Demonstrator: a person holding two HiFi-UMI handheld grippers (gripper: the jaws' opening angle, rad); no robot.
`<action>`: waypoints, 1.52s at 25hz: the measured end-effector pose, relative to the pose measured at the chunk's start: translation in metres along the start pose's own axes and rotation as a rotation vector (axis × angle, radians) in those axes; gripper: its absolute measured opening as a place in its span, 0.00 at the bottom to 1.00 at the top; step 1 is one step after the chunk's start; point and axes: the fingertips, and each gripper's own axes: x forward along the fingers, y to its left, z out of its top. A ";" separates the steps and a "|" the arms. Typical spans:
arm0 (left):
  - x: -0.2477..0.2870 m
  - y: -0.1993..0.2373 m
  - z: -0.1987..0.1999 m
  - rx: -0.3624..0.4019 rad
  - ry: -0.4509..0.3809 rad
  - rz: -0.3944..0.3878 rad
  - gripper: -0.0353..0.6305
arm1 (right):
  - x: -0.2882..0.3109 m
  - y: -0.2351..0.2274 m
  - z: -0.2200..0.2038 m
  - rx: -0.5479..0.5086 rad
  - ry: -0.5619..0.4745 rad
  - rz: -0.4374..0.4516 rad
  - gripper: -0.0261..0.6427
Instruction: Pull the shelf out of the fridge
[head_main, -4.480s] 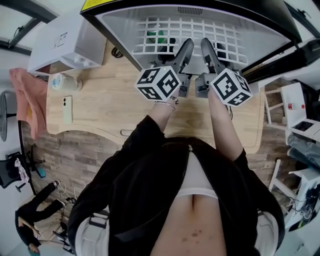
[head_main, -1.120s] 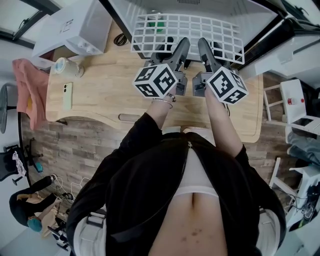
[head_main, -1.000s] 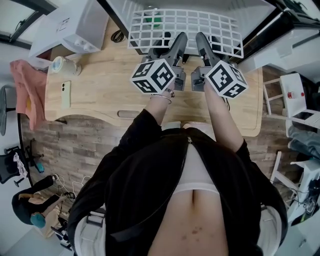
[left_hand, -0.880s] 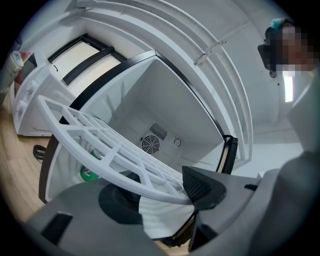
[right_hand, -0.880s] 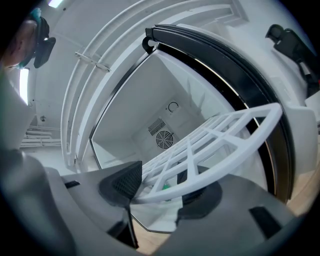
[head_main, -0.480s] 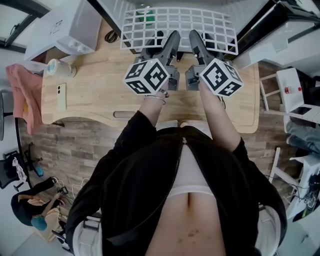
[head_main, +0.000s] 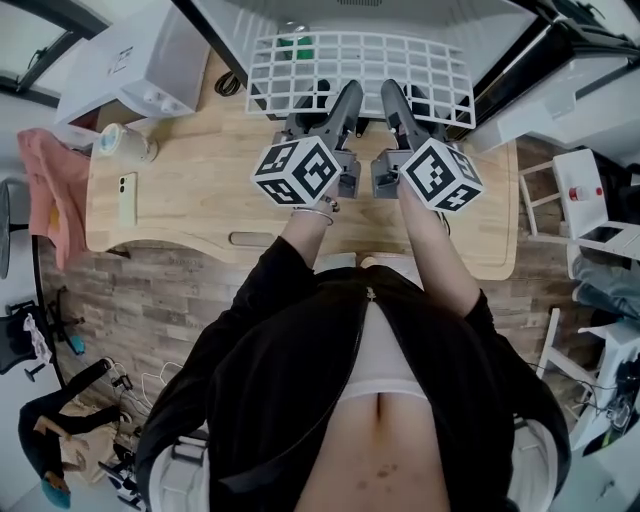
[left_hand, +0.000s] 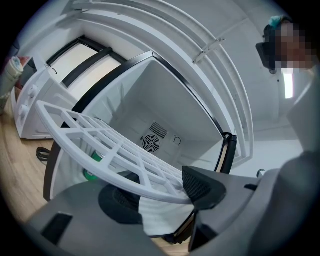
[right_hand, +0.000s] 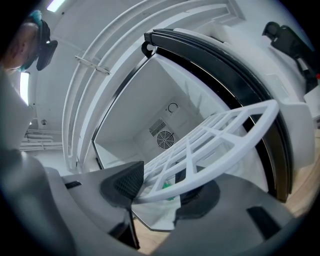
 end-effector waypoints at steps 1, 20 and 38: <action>-0.001 0.000 -0.001 0.000 -0.001 0.003 0.43 | -0.001 -0.001 -0.001 0.003 0.005 0.000 0.36; -0.011 -0.006 -0.005 0.002 0.001 0.001 0.43 | -0.013 0.003 -0.003 -0.001 0.004 0.011 0.35; -0.020 -0.009 -0.008 -0.003 -0.003 0.006 0.42 | -0.022 0.005 -0.006 0.011 0.011 0.016 0.34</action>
